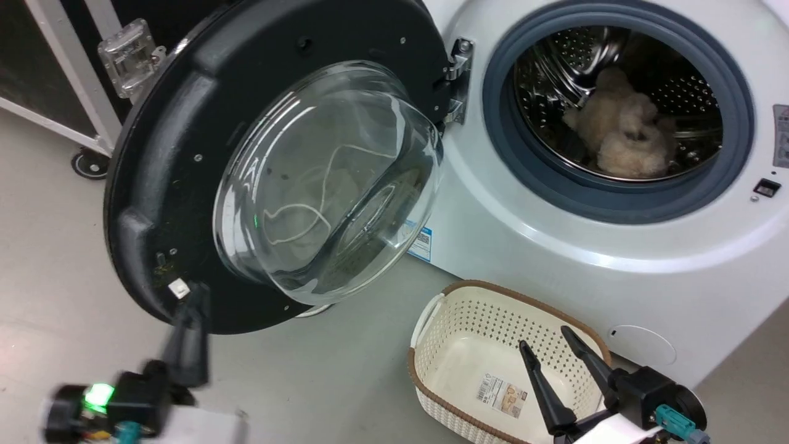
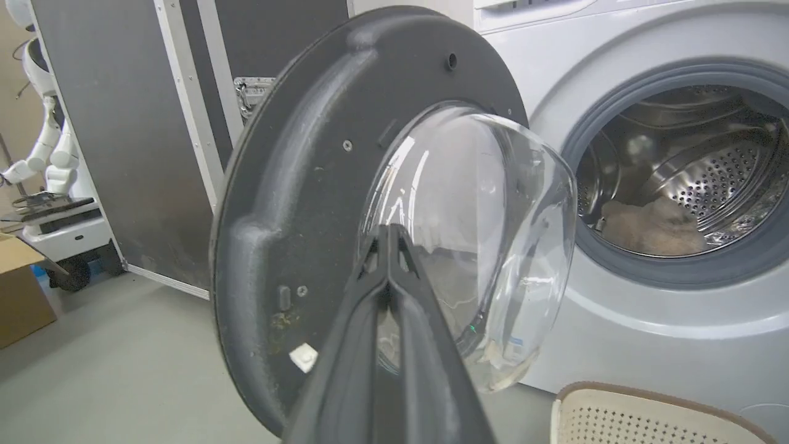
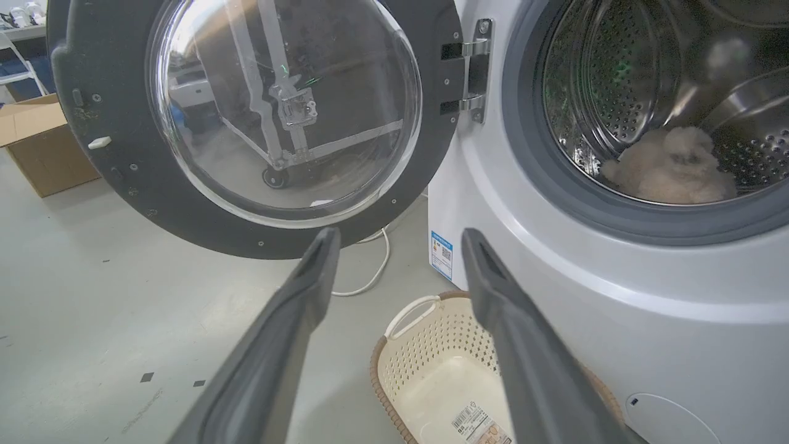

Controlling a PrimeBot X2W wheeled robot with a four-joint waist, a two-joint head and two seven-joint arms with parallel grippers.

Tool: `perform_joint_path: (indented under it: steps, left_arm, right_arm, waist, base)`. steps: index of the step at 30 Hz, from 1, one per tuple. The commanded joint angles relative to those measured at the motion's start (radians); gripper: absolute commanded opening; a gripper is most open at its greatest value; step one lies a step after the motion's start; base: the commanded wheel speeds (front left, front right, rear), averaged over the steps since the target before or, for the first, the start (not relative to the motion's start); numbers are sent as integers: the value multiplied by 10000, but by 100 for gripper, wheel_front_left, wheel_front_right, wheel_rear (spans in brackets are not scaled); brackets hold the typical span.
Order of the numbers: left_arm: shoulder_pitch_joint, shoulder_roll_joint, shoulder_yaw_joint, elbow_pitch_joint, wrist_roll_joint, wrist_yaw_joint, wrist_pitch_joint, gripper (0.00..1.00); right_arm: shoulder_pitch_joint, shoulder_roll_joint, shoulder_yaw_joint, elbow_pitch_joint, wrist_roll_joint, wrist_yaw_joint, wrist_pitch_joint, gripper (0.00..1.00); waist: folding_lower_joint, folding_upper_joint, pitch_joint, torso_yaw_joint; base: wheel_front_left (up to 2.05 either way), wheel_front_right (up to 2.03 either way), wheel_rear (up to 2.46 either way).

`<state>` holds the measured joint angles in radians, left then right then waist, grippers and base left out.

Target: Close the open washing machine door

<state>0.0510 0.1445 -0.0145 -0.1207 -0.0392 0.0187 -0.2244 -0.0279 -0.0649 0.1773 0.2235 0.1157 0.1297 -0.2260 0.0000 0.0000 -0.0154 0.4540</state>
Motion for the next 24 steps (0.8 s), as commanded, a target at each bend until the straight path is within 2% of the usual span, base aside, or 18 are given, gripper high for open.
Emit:
perform_joint_path:
  steps: [1,3,4,6,10,13,17,24]
  left_arm:
    - [-196,108,101,-106,30,44,-95,0]
    - [-501,210,477,-302,-202,30,-137,0]
    - [-1092,537,1202,-500,-626,-121,-199,0]
    - [-1495,873,1822,-500,-1035,-301,-241,0]
    - [-2473,1582,3035,195,-2410,-728,-128,0]
    - [-3496,2138,3720,1278,-3812,-996,724,0]
    - [-4628,2591,4340,2961,-5595,-1107,2421,0]
    - [-6164,2813,5082,5654,-8289,-1049,5122,0]
  right_arm:
    - [105,-7,-5,38,55,9,-81,100]
    - [210,13,-68,22,37,9,-122,100]
    - [399,42,-182,-16,-30,9,-185,100]
    - [467,66,-159,-23,-63,9,-226,100]
    - [458,97,-134,-30,-86,10,-310,100]
    - [409,106,-153,-7,-114,10,-358,100]
    - [309,109,-117,13,-157,10,-358,100]
    - [222,-73,30,82,-243,10,-358,100]
  waist:
    - [0,0,-16,40]
    - [0,0,-41,107]
    - [0,0,-100,190]
    - [0,0,-89,68]
    - [0,0,28,-219]
    - [0,0,178,-418]
    - [0,0,370,-755]
    - [0,0,628,-1055]
  base:
    - [0,0,0]
    - [0,0,0]
    - [0,0,0]
    - [0,0,0]
    - [0,0,0]
    - [0,0,0]
    - [0,0,0]
    - [0,0,0]
